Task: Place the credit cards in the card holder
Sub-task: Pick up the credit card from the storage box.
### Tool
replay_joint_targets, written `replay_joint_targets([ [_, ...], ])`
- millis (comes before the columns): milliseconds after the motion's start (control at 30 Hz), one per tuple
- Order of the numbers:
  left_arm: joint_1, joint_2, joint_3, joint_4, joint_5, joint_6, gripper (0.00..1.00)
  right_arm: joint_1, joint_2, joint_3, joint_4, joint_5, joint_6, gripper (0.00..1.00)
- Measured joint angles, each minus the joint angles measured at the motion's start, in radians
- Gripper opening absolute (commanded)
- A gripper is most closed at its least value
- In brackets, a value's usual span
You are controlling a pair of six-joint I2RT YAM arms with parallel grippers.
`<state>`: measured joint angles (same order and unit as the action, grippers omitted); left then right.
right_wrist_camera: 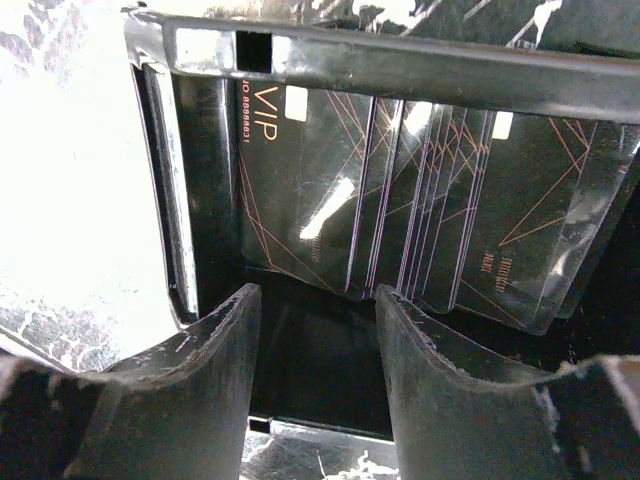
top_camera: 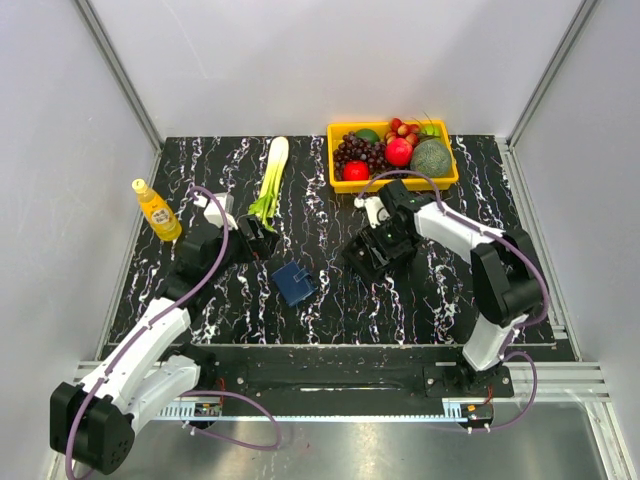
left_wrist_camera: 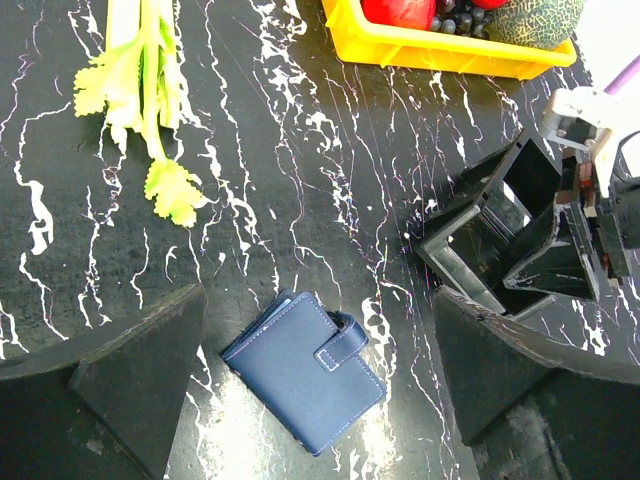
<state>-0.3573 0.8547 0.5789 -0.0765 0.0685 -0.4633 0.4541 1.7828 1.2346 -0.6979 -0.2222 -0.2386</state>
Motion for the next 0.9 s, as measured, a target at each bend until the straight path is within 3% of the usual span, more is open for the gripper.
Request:
replay_joint_targets([
  [133, 0.000, -0.002, 0.000, -0.001, 0.009, 0.002, 0.99, 0.000, -0.066, -0.070, 0.010, 0.038, 0.000, 0.52],
  [300, 0.000, -0.011, 0.000, -0.004, 0.015, 0.011, 0.99, -0.005, -0.096, -0.085, 0.010, 0.071, 0.020, 0.59],
  [900, 0.000, -0.015, 0.000, -0.004, 0.030, 0.011, 0.99, -0.006, -0.046, -0.085, 0.208, -0.008, 0.201, 0.57],
])
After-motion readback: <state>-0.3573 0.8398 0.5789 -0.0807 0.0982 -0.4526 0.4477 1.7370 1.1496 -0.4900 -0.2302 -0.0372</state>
